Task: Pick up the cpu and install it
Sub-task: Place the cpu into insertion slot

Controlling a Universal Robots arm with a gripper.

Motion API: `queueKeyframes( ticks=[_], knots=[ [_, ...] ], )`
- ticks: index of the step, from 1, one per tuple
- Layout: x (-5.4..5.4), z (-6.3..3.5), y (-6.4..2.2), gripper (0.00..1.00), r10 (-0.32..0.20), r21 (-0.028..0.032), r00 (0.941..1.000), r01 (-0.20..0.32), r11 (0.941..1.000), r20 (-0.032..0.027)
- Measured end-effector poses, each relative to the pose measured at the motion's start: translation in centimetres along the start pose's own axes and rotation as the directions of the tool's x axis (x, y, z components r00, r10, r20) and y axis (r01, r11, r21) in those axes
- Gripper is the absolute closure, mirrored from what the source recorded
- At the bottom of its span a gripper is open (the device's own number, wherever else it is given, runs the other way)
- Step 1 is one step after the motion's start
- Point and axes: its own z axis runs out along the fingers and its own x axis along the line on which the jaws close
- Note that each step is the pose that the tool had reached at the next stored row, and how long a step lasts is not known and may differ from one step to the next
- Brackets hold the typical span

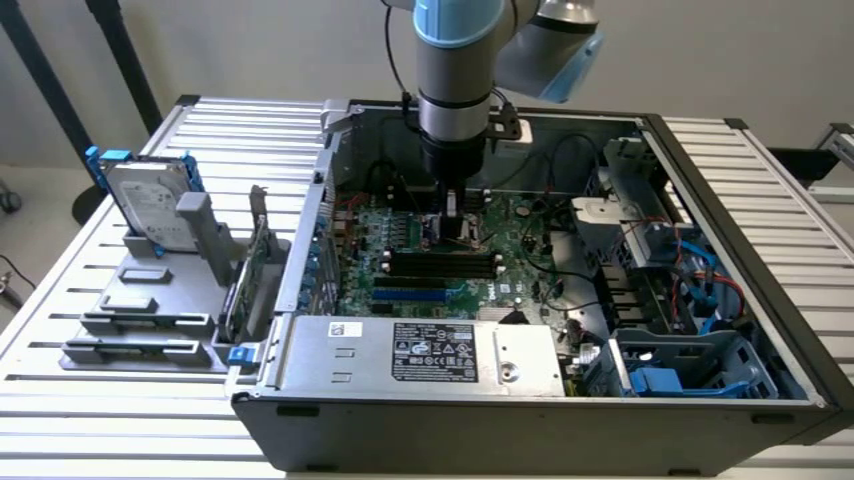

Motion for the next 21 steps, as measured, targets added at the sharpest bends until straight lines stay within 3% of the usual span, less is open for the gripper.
queueKeyframes(
  ticks=[6,14,21],
  knots=[
    [0.25,0.24,-0.3,0.46,-0.001,-0.0202,1.0,0.001,0.9998,-0.0008],
    [0.35,0.36,-0.42,0.46,-0.002,-0.0219,1.0,0.002,0.9998,0.0045],
    [0.53,0.39,-0.43,0.46,-0.005,-0.0223,0.9998,0.005,0.9997,0.021]
  ],
)
